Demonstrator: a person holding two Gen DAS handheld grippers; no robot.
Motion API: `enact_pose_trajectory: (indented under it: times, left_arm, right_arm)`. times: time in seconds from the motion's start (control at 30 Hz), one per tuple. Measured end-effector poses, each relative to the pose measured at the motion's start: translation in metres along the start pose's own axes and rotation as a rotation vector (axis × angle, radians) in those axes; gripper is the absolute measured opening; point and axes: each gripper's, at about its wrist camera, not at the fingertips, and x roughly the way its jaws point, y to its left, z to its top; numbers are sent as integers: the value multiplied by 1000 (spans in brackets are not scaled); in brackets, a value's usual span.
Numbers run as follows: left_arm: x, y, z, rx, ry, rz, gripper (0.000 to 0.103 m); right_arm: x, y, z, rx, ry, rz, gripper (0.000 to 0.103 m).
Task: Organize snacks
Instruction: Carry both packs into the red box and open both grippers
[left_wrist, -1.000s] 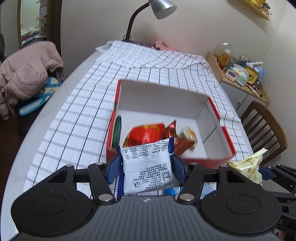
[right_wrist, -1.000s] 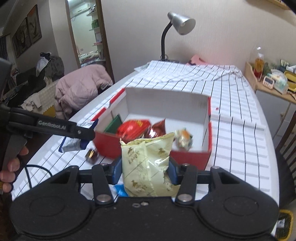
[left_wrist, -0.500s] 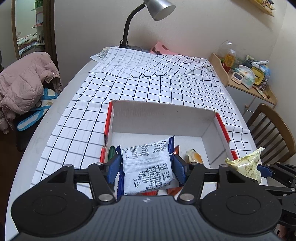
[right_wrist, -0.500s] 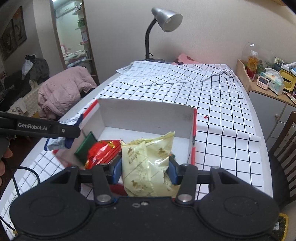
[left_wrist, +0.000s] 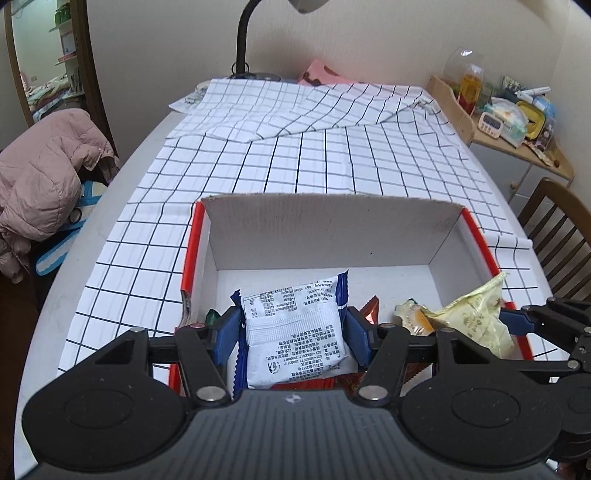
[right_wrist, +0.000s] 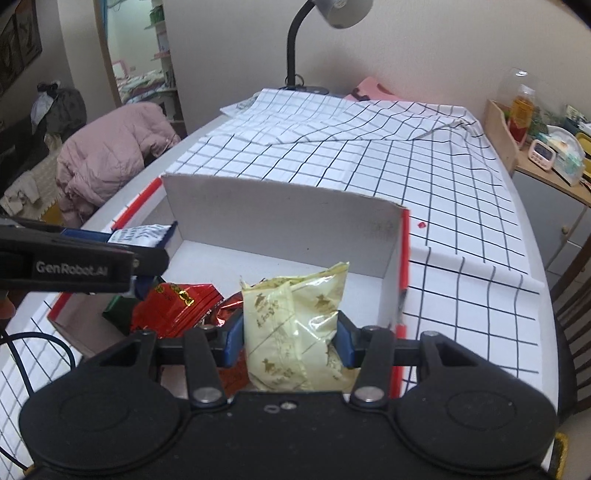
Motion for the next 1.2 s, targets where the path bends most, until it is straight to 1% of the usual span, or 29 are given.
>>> enact_pose_trajectory:
  times: [0.2, 0.37, 0.5, 0.67, 0.73, 0.77, 0.87, 1.0, 1.2]
  left_arm:
    - [10, 0, 2, 25, 19, 25, 61]
    - [18, 1, -1, 53, 61, 57, 61]
    - [23, 7, -3, 39, 86, 59, 61]
    - [24, 10, -6, 24, 97, 66, 62]
    - [23, 9, -7, 22, 97, 65, 63]
    - [22, 10, -7, 19, 97, 61, 66]
    - [15, 10, -7, 0, 78, 40, 68]
    - [8, 9, -9, 1, 65, 31, 68]
    - [-7, 12, -15, -16, 41, 5, 70]
  right_arm:
    - [18, 3, 2, -29, 29, 0, 49]
    - [26, 5, 0, -38, 48, 4, 49]
    - [28, 5, -2, -28, 59, 3, 49]
    - [30, 4, -3, -11, 71, 3, 49]
    - [30, 4, -3, -6, 73, -3, 50]
    - [30, 4, -4, -3, 74, -6, 51]
    - [28, 2, -5, 13, 68, -16, 54]
    - [22, -2, -7, 42, 55, -12, 58]
    - [6, -4, -9, 71, 23, 1, 59]
